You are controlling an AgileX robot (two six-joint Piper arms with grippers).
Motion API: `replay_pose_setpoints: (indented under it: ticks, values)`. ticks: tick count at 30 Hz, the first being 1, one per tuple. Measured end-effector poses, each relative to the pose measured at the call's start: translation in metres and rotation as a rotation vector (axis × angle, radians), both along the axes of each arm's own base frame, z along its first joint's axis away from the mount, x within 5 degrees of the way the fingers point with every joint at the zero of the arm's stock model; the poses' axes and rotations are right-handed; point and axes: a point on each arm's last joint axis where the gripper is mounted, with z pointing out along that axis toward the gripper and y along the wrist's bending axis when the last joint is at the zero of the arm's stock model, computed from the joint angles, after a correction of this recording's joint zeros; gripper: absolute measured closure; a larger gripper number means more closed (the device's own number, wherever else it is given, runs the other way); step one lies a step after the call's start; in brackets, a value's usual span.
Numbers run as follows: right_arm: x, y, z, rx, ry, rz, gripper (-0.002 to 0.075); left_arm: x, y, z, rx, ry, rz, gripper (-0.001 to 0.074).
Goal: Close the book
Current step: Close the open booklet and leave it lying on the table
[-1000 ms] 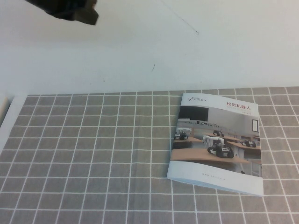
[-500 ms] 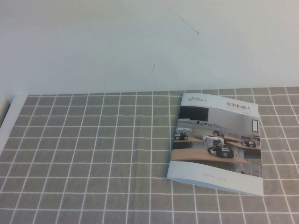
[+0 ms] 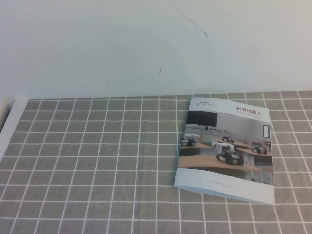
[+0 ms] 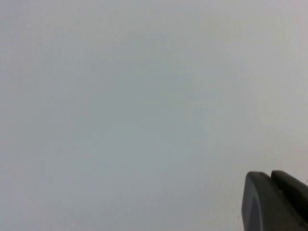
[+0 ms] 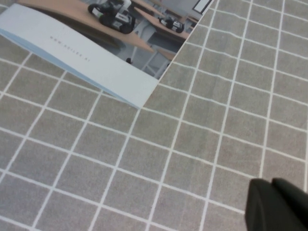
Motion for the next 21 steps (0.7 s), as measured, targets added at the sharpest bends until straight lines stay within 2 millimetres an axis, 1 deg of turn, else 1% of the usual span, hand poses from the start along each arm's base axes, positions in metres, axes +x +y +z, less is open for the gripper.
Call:
replay_pose_setpoints:
  ticks: [3,4,7,9,11,12,13,17,21]
  values:
    - [-0.001,0.000,-0.001,0.007,0.009,0.001,0.0729,-0.022,0.002,-0.033,-0.074,-0.079,0.045,0.0736]
    - [-0.001,0.000,-0.001,0.007,0.009,0.001,0.0729,-0.029,0.003,-0.039,-0.094,-0.111,0.060,0.0736]
    - [-0.001,0.001,-0.001,0.009,0.011,0.001,0.0729,-0.037,0.005,-0.073,-0.137,-0.104,0.090,0.0736]
    - [-0.001,0.001,-0.001,0.011,0.011,0.001,0.0729,-0.039,0.006,-0.091,-0.148,-0.084,0.103,0.0736]
    - [-0.001,0.001,-0.001,0.013,0.011,0.000,0.0729,-0.038,0.006,-0.102,-0.150,-0.058,0.107,0.0736]
    - [-0.001,0.001,-0.001,0.013,0.011,0.000,0.0729,-0.036,0.006,-0.112,-0.153,-0.023,0.106,0.0736]
    - [-0.001,0.001,-0.001,0.013,0.011,0.000,0.0729,-0.036,0.005,-0.118,-0.157,0.003,0.101,0.0736]
    - [-0.001,0.001,-0.001,0.012,0.014,0.000,0.0729,-0.036,0.000,-0.134,-0.186,0.112,0.059,0.0736]
    - [-0.001,0.001,-0.001,0.014,0.014,0.000,0.0729,-0.038,-0.007,-0.153,-0.190,0.276,-0.007,0.0736]
